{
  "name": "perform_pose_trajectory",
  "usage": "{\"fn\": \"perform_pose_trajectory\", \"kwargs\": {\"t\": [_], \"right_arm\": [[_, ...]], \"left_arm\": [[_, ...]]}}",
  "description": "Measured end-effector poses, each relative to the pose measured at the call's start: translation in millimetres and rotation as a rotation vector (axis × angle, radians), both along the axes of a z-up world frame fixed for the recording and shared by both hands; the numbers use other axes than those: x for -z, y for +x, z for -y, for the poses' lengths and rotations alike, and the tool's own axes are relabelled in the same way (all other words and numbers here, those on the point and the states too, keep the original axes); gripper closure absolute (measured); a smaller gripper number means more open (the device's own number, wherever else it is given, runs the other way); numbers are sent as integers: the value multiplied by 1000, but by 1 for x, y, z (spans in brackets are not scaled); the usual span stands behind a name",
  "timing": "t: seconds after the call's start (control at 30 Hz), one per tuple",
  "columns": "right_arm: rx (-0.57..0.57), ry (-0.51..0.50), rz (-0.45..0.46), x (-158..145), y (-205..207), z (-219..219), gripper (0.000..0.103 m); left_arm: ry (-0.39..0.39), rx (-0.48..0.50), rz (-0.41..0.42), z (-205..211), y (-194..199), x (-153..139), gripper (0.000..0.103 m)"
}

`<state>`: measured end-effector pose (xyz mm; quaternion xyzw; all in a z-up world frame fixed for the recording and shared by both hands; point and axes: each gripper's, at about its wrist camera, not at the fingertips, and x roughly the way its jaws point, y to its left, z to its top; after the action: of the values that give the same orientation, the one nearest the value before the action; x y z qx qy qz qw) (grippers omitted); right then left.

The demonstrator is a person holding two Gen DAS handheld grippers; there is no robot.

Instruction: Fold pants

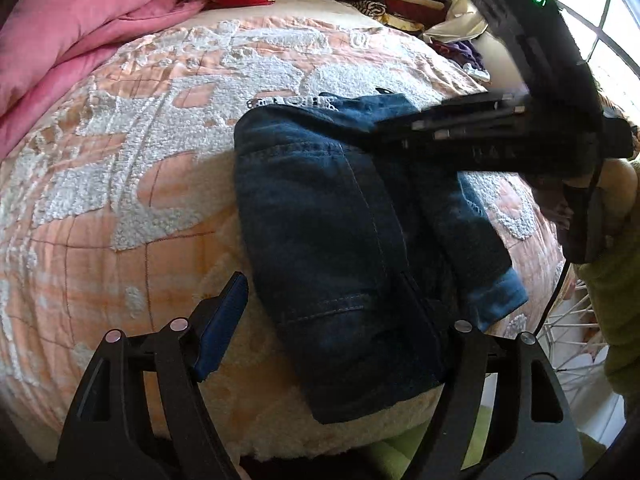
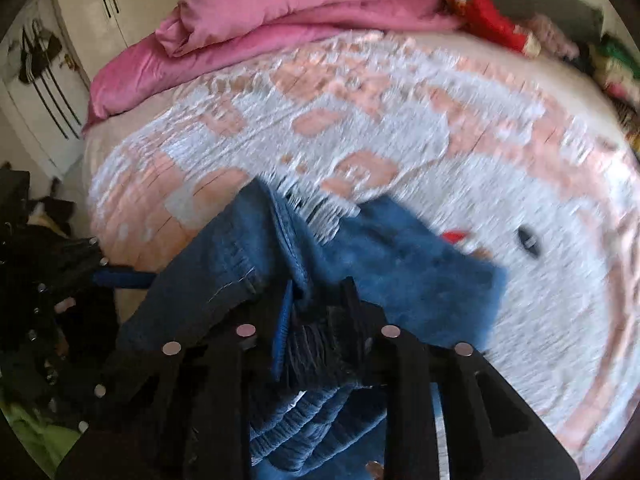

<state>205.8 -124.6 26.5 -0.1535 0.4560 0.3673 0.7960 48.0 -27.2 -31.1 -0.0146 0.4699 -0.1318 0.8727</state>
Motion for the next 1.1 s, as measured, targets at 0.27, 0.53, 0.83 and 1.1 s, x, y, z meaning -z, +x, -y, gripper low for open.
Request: {"fn": "perform_pose_trajectory", "kwargs": {"t": [0.27,0.53,0.83,1.1], "right_arm": [[48,-100,69,22,5,-7,78],[95,-33,147,-12,-16,8,53],[159,39,197,-38,-41,33,27],[211,88,252,-62,-63,54,15]], "left_arm": [[1,-1,-12,1,2,4,32],[-11,-10,0,-2,0,-2,31],[-3,-20,22,0,-7,-13,20],[2,-34,59,-1,-15,-29,10]]}}
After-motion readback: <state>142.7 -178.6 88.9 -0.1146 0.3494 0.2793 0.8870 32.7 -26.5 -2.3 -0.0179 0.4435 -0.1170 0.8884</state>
